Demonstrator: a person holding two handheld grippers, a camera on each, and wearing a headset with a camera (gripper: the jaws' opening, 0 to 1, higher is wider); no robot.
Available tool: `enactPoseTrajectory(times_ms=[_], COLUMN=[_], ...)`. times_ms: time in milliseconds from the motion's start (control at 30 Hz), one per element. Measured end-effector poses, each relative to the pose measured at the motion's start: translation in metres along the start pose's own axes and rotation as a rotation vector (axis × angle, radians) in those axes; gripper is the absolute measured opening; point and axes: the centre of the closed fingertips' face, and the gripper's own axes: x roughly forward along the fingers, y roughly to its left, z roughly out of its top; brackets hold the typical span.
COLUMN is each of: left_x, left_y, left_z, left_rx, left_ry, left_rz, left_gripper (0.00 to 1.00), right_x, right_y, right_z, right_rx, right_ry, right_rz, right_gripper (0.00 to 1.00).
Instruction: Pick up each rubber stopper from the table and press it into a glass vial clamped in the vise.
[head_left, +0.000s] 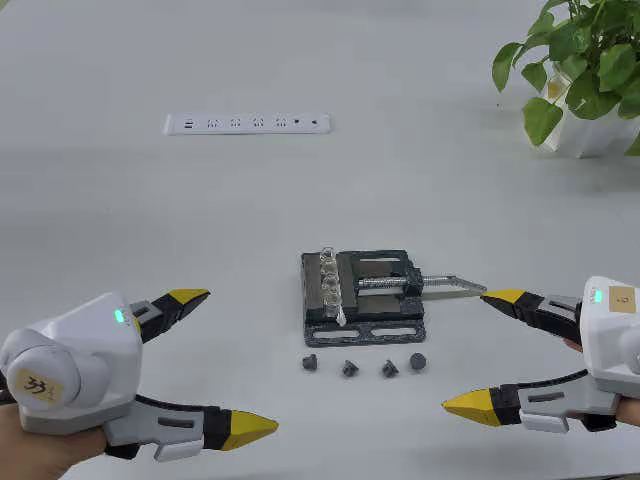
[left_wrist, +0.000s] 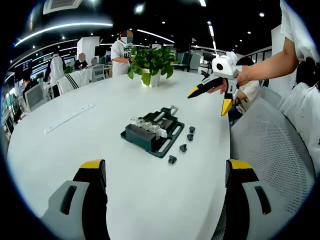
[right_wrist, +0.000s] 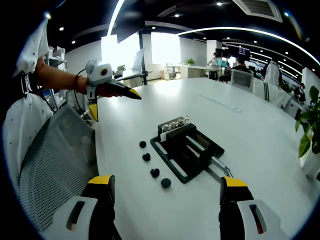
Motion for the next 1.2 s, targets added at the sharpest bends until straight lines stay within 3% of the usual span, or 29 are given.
enactPoseTrajectory(times_ms=[900,1200], left_x=[0.0024,0.0020], left_y=[-0.0007,0.0011], left_z=[-0.0006,-0.0036], left_rx=[-0.005,-0.003], left_ry=[-0.003,-0.005], left_rz=[-0.004,-0.002], left_gripper=[0.99,0.99], right_x=[0.0025,0.0066], right_y=[-0.0006,-0.0020], right_z=[0.0035,0.0068], right_rx=[-0.021,-0.067], right_ry=[0.033,0.103], right_rz=[0.023,0.051], right_gripper=[0.84,0.78])
